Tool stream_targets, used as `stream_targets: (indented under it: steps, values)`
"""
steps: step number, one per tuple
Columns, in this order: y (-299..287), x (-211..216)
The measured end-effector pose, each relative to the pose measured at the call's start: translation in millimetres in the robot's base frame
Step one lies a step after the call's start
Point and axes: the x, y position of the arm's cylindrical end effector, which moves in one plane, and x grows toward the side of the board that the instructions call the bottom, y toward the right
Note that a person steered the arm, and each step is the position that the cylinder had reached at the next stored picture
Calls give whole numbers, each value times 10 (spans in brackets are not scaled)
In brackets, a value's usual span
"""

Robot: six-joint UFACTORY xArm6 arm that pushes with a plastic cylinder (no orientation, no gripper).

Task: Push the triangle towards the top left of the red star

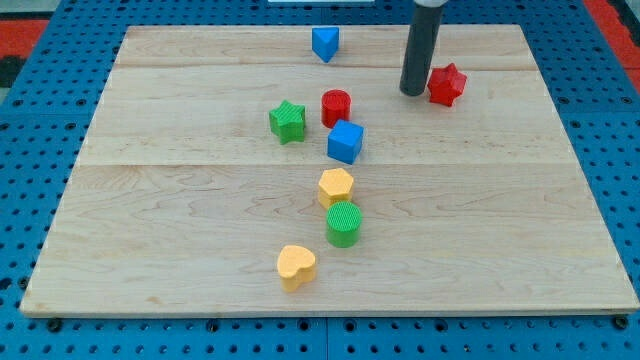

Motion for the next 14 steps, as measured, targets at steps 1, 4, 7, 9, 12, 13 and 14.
stream_targets:
  steps: [1,4,7,9,12,13,14]
  values:
    - [119,179]
    - [924,23]
    - [-475,25]
    - [-1064,-447]
    - [-766,-1252]
    - [-90,-1255]
    - [-462,-1174]
